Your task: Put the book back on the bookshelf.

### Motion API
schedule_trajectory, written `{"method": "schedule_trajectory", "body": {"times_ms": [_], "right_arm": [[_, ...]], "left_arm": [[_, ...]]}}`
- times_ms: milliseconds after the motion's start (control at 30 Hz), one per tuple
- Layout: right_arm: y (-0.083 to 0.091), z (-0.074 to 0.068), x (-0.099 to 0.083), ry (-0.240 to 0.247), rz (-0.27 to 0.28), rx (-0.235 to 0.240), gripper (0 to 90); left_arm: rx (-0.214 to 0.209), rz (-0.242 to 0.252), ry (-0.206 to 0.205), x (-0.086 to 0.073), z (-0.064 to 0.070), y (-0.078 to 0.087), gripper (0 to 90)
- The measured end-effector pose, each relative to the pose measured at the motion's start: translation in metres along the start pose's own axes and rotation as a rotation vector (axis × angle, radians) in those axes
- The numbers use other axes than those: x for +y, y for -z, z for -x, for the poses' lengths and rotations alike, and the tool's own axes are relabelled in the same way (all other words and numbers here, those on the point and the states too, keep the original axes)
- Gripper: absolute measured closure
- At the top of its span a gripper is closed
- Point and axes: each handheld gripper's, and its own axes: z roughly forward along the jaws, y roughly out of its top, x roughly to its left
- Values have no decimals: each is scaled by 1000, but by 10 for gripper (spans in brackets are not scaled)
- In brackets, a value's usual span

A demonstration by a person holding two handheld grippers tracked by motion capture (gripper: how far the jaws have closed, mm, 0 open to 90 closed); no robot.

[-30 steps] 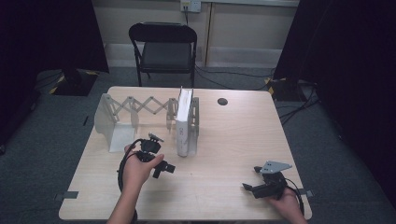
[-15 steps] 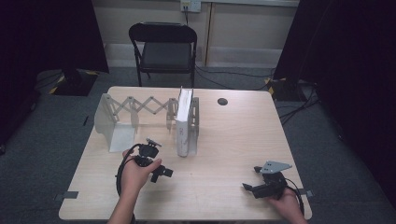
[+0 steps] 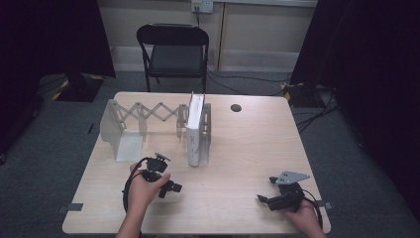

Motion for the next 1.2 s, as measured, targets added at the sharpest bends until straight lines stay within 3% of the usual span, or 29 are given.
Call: {"method": "schedule_trajectory", "body": {"times_ms": [200,300,533,700,867,1200], "right_arm": [[0,0,0,0,0,0,140],[0,0,0,0,0,0,140],[0,0,0,0,0,0,140],[0,0,0,0,0,0,140],[0,0,0,0,0,-1,140],[0,0,0,-1,0,-1,140]], "left_arm": [[4,16,-3,-8,-4,-2,230],[23,16,-26,-11,-4,-2,222],[61,41,-118,-18,-5,-2,177],[54,79,-148,-24,-7,-2,160],[79,82,-206,-27,-5,-3,154],[105,135,-272,-36,-2,-7,115]]}}
